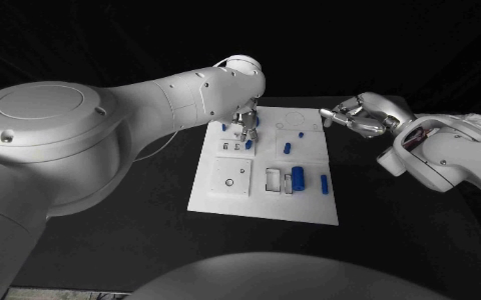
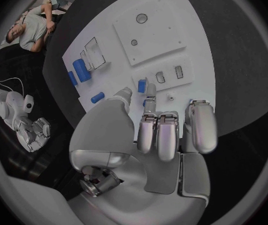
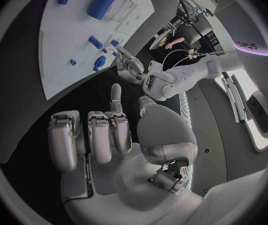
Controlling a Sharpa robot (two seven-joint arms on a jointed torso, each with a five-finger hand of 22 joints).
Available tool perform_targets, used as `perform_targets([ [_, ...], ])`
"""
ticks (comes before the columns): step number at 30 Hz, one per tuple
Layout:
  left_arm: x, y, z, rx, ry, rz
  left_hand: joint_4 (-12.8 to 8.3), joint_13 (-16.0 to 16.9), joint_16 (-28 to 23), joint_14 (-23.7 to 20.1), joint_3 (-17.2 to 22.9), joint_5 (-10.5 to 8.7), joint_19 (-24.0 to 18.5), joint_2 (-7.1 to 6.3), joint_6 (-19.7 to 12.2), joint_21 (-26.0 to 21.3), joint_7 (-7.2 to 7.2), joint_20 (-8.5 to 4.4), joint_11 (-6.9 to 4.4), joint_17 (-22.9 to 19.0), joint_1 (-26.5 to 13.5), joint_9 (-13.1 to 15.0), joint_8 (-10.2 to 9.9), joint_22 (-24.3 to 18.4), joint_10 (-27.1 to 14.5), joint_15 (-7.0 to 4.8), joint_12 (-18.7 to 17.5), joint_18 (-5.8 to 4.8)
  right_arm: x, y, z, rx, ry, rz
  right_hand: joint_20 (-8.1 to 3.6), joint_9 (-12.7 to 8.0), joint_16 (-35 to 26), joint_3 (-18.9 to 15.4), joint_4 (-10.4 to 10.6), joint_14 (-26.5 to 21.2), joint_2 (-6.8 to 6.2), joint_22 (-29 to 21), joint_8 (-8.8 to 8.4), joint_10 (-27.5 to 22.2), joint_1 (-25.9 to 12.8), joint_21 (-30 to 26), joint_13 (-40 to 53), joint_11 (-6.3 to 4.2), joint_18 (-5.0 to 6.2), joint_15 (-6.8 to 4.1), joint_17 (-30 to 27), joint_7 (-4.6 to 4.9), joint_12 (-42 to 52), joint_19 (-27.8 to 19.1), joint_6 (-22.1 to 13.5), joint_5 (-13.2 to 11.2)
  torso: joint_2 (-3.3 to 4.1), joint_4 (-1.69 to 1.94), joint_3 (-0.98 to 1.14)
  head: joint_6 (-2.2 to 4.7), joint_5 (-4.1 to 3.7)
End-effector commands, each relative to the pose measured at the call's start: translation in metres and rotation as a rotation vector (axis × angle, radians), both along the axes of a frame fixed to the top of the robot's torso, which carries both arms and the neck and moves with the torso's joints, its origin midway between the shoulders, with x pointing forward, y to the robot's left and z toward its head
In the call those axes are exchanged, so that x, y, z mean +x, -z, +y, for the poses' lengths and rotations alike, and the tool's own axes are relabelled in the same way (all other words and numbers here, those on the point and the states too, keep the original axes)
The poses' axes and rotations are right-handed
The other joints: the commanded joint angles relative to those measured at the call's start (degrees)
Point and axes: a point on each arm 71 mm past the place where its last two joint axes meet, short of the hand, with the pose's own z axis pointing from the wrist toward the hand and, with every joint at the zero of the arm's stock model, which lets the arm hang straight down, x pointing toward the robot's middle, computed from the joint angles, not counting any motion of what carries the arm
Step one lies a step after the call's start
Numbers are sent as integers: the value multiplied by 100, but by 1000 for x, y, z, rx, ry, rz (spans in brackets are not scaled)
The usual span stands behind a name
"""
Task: Assemble the parts on the task board
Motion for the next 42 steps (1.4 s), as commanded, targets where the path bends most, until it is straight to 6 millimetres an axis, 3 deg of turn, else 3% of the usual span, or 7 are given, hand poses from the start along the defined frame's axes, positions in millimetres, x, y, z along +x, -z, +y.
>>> perform_targets([
  [1,0,1,-3,-27,11,-10,-1,1508,15,597,33,57,-20,-6,-36,-39,-3,45,50,1506,66,-11,-36,1026,606,31,13,-19,-1,2,1,-7,-12,22,39,11,20,-32,-4,587,16,1433,-39,606,73,-32,1508,42,-22,42,1510,14,22,433,-39,32,-4,-1,0,0,-16],
  [19,0,4,-6,-33,21,-31,-125,1508,15,597,156,310,-36,33,-30,-68,4,72,61,1506,383,-28,-137,1041,606,49,13,-13,-1,4,2,-19,-14,47,48,31,20,-70,-13,587,17,1424,-62,606,170,-52,1508,47,-16,49,1510,16,22,414,-32,67,-10,-2,1,0,-33],
  [42,-2,14,-2,-27,10,-17,-221,1508,15,597,234,391,-53,62,27,-97,-15,71,48,1506,563,-17,-154,1045,606,42,13,-6,-1,5,1,-27,-15,65,59,69,20,-128,-21,587,30,1403,-107,606,374,-99,1508,51,0,56,1510,18,22,366,-23,111,-17,3,4,0,-32],
])
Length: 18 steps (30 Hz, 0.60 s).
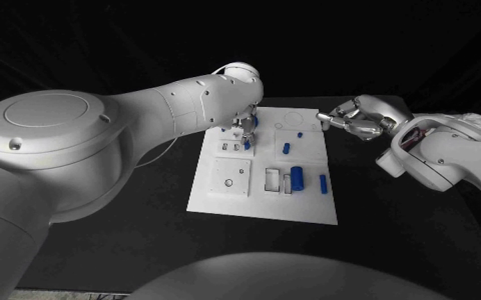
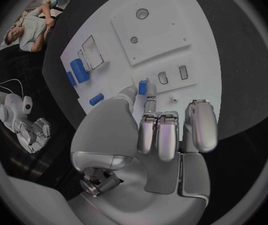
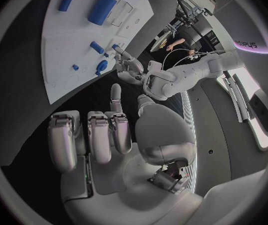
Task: Assemble the parts on the task board
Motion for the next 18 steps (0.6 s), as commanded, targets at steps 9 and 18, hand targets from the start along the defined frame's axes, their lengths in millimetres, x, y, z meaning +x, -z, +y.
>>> perform_targets([
  [9,0,1,-1,-12,5,-6,-116,1508,14,595,128,155,-20,53,83,-49,-42,19,5,1508,237,37,-26,1051,585,28,14,-3,-1,2,1,-13,-15,30,49,46,20,-87,-5,608,36,1392,-76,606,272,-65,1509,49,10,36,1506,14,22,346,-9,109,-1,1,1,0,0],
  [18,-1,3,-2,-23,11,-3,-294,1508,14,595,349,292,-33,73,103,-80,-62,-7,-17,1508,451,107,-35,1061,585,5,14,2,-1,3,0,-17,-15,39,49,76,20,-120,-9,608,47,1378,-104,606,426,-98,1509,45,21,34,1506,8,22,314,6,211,0,-1,2,0,2],
])
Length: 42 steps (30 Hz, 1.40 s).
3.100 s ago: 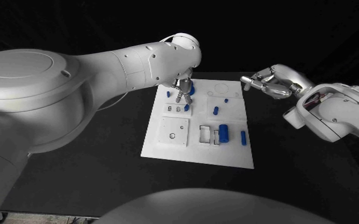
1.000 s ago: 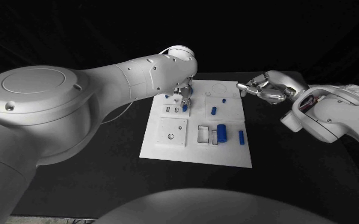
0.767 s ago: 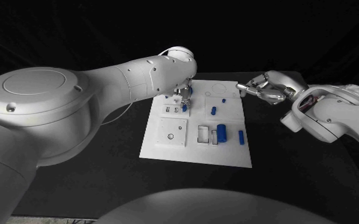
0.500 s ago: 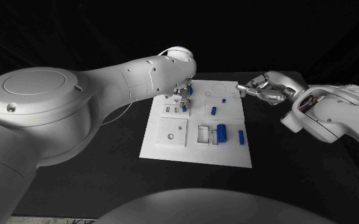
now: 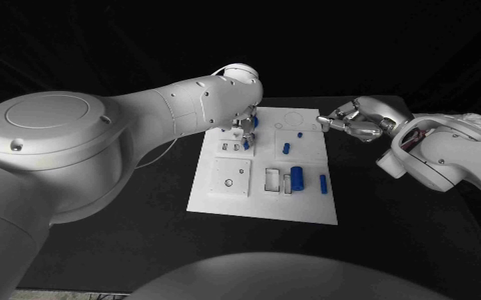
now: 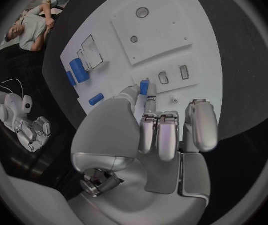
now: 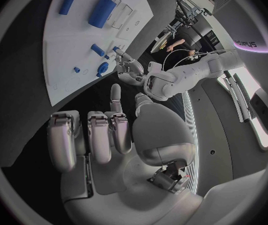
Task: Assemble the parts on the task board
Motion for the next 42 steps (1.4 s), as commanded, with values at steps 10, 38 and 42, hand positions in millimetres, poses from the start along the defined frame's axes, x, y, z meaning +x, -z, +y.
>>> perform_targets([
  [10,0,2,-1,-23,9,-3,-197,1508,14,595,294,383,-37,-24,7,-61,20,-12,-17,1509,198,93,-52,1074,585,3,14,4,-1,4,0,-14,-11,29,20,27,20,-59,-1,608,-3,1368,-30,606,133,-58,1509,40,29,31,1507,1,22,275,27,71,-5,1,3,0,-9],
  [38,-6,1,20,-82,-101,13,-429,1508,14,595,765,437,154,-139,186,113,-86,-101,-124,1509,119,402,181,1150,585,-101,14,-42,-2,10,-5,-30,1,64,17,53,20,-80,-8,608,8,1336,-55,606,264,-132,1509,37,53,28,1507,-3,22,202,28,105,-9,7,4,0,69],
  [42,-6,-1,23,-103,-119,-2,-510,1508,14,595,884,491,219,-176,216,183,-118,-145,-159,1509,102,539,305,1176,585,-136,14,-61,-2,12,-5,-33,1,72,17,57,20,-84,-9,608,13,1330,-63,606,291,-147,1509,38,57,28,1507,-2,22,188,22,108,-7,9,1,0,87],
])
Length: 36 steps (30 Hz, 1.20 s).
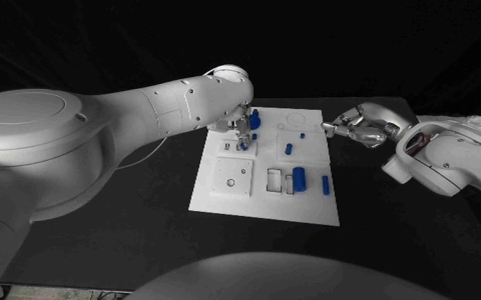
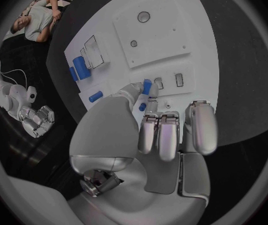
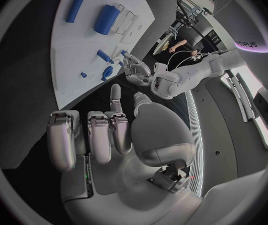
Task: Assemble the parts on the task board
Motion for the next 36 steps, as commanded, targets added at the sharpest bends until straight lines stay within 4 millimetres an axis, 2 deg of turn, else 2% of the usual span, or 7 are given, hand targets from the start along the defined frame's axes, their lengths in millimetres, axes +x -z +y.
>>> perform_targets([
  [1,0,-3,0,-31,-44,-18,-108,1508,14,602,164,100,71,-48,210,78,-156,-24,-68,1510,-39,401,116,1189,606,-73,14,-71,-1,3,1,-10,-13,27,17,9,20,-38,8,608,-3,1327,-31,606,81,-35,1509,38,58,28,1509,-2,22,188,22,23,5,0,-3,0,31],
  [4,1,-4,3,-24,-56,-35,-145,1508,14,602,254,142,128,-81,225,146,-185,-49,-101,1510,-98,540,232,1214,606,-107,14,-91,-1,5,1,-12,-14,33,17,12,20,-40,8,608,0,1320,-36,606,98,-52,1509,38,63,29,1509,-1,22,171,21,24,7,-1,-4,0,42],
  [11,4,-9,17,56,-95,-80,-133,1508,14,602,309,47,166,-124,208,176,-225,-86,-138,1510,-240,700,349,1225,606,-145,14,-101,-1,7,2,-14,-15,40,19,23,20,-54,7,608,7,1307,-58,606,167,-84,1509,42,73,32,1509,3,22,140,10,37,2,-3,1,0,89],
  [15,5,-11,24,95,-127,-101,-121,1508,14,602,349,57,186,-121,221,191,-250,-110,-163,1510,-303,770,404,1230,606,-173,14,-106,-1,8,3,-14,-17,41,20,24,20,-60,7,608,11,1303,-74,606,197,-94,1509,44,75,33,1509,7,22,131,-3,43,3,-5,-1,0,100],
  [20,6,-11,28,112,-156,-108,-114,1508,14,602,367,68,191,-123,230,189,-260,-123,-174,1510,-338,802,429,1230,606,-183,14,-106,-1,8,4,-15,-18,45,21,24,20,-67,7,608,14,1301,-91,606,223,-100,1509,48,77,36,1509,11,22,125,-15,49,5,-4,-5,0,108],
  [36,3,-9,32,123,-210,-81,-95,1508,14,602,429,72,175,-106,206,127,-273,-153,-195,1510,-448,877,461,1208,606,-211,14,-94,-1,12,4,-19,-14,58,25,25,20,-74,-4,608,22,1288,-120,606,299,-131,1509,52,86,41,1509,16,22,96,-26,63,-3,-3,3,0,155],
])
